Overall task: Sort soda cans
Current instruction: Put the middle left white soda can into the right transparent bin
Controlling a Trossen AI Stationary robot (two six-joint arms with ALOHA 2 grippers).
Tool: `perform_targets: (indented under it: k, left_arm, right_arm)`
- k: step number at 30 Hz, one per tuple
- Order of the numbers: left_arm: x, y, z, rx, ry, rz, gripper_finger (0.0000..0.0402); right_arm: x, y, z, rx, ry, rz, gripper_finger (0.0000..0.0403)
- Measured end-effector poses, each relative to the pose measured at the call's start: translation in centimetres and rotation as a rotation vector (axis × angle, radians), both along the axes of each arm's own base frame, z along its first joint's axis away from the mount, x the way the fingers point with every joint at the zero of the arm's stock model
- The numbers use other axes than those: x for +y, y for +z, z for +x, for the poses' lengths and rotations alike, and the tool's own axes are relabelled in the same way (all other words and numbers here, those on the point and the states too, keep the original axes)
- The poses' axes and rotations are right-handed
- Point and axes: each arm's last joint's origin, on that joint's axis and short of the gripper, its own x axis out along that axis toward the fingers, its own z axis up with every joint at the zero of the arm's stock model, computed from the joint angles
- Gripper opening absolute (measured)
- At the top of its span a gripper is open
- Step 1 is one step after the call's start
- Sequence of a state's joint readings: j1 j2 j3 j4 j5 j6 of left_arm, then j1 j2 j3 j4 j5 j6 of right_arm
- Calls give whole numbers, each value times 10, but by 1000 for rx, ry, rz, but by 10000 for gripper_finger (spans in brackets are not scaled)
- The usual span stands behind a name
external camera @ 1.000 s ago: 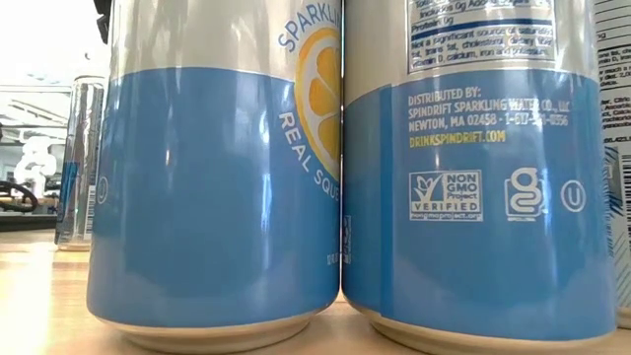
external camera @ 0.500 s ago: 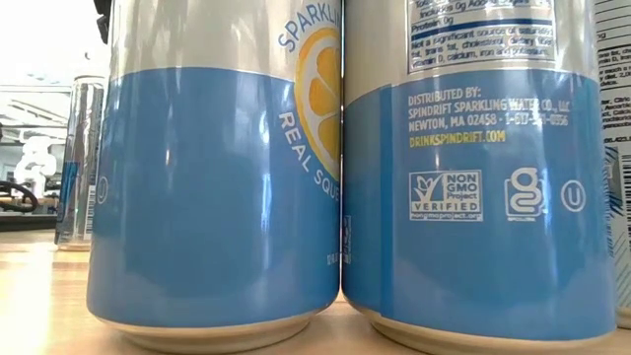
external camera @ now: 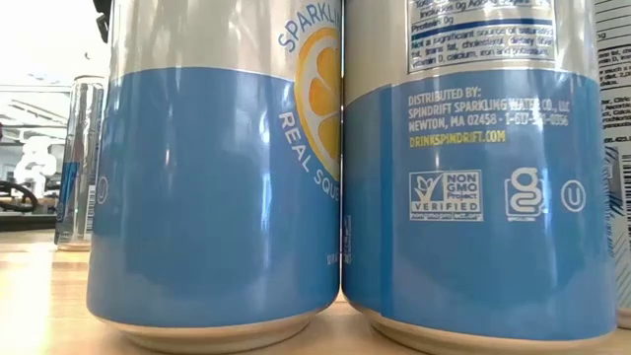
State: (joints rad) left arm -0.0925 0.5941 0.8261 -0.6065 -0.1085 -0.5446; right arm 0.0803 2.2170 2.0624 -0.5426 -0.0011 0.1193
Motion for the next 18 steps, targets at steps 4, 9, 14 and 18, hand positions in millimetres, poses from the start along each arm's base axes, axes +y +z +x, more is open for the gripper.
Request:
perform_targets:
  k: [4,9,14,18]
  left_arm:
    - [0,0,0,0,0,0,107]
    - [0,0,0,0,0,0,107]
    - [0,0,0,-1,0,0,107]
    - [0,0,0,0,0,0,107]
  right_arm:
    - [-1,27,-13,-32,-26,20,235]
    - [-4,61,-33,-67,-94,39,236]
    - [-10,104,-70,-79,-278,40,239]
    - [-7,124,-99,-48,-377,27,239]
